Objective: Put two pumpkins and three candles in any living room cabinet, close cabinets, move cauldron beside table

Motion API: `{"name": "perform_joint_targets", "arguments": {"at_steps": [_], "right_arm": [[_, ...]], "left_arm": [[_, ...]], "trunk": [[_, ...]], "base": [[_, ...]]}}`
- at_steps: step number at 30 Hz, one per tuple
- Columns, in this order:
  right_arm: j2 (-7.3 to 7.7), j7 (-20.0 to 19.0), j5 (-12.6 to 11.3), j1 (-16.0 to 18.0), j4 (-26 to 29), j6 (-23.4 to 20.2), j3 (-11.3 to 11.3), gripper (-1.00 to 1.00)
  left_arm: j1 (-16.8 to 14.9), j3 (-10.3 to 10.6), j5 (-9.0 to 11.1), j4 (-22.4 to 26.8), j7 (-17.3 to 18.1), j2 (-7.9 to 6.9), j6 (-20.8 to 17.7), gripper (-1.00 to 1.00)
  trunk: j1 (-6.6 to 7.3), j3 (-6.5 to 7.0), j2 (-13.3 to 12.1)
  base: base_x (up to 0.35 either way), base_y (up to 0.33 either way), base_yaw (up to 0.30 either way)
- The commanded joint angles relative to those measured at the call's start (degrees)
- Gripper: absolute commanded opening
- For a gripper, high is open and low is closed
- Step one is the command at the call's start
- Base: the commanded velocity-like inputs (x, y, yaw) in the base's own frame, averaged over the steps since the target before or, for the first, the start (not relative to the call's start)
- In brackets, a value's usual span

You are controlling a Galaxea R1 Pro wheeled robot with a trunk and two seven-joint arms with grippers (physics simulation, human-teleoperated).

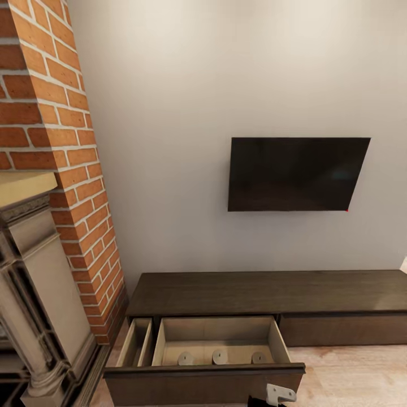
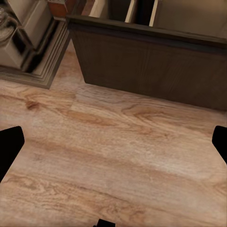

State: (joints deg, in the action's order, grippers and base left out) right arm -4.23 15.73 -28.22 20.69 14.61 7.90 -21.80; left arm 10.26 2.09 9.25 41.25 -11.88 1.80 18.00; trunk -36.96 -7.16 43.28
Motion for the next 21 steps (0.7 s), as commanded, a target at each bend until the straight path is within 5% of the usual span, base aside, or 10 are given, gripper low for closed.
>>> {"name": "perform_joint_targets", "arguments": {"at_steps": [1, 21], "right_arm": [[0.01, 0.3, -0.6, 0.1, 0.0, 0.3, -0.5, 1.00], [-0.17, 0.5, 0.0, 0.1, 0.0, 0.3, -0.6, 1.00]], "left_arm": [[0.0, 0.2, 0.5, 0.1, -0.2, -0.03, 0.2, 1.00], [-0.1, 0.2, 0.5, -0.5, -0.2, -0.04, 0.1, 1.00]], "trunk": [[-0.24, -0.26, 0.5], [-4.63, -3.85, 8.5]], "base": [[-0.005, 0.000, 0.000], [-0.001, 0.000, 0.000]]}}
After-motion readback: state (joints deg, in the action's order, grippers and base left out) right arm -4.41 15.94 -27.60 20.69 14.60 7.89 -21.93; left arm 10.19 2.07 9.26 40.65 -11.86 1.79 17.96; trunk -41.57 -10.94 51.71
